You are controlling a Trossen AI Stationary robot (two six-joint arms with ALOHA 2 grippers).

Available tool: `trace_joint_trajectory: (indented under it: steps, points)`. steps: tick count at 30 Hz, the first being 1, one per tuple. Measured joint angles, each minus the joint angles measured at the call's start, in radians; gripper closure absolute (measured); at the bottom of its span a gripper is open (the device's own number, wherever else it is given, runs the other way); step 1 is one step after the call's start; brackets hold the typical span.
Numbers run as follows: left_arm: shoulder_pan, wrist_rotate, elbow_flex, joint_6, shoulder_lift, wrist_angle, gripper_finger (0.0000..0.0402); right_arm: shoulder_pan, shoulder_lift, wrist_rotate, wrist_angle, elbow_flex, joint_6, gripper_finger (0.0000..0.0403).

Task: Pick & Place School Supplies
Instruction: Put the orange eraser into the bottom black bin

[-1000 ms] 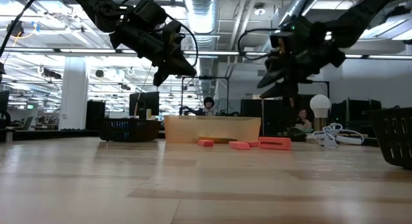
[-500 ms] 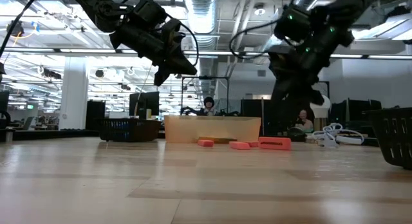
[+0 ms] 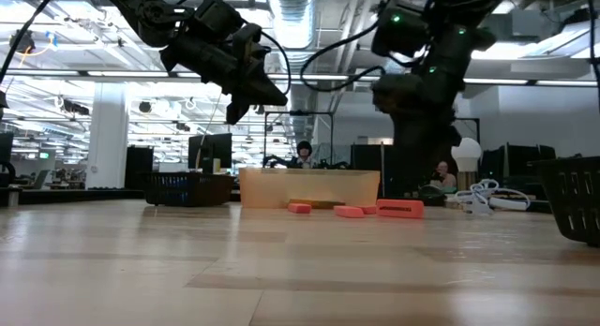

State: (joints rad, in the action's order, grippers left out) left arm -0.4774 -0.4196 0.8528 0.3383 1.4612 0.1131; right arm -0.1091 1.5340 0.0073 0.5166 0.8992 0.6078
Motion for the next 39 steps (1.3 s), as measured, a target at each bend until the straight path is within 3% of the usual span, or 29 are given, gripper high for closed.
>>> trace_joint_trajectory:
  steps: [10,19,39]
  points:
    - [0.0,-0.054,0.0,-0.001,0.0,0.0,0.04,0.017,0.129,-0.008,-0.003,0.095,-0.006,0.0218]
    - [0.0,-0.06,0.0,-0.014,0.0,0.0,0.04,0.017,0.187,-0.033,0.002,0.095,-0.017,0.0222]
    - [0.0,-0.061,0.0,-0.02,0.0,-0.001,0.04,-0.018,0.191,-0.042,0.002,0.095,-0.041,0.0229]
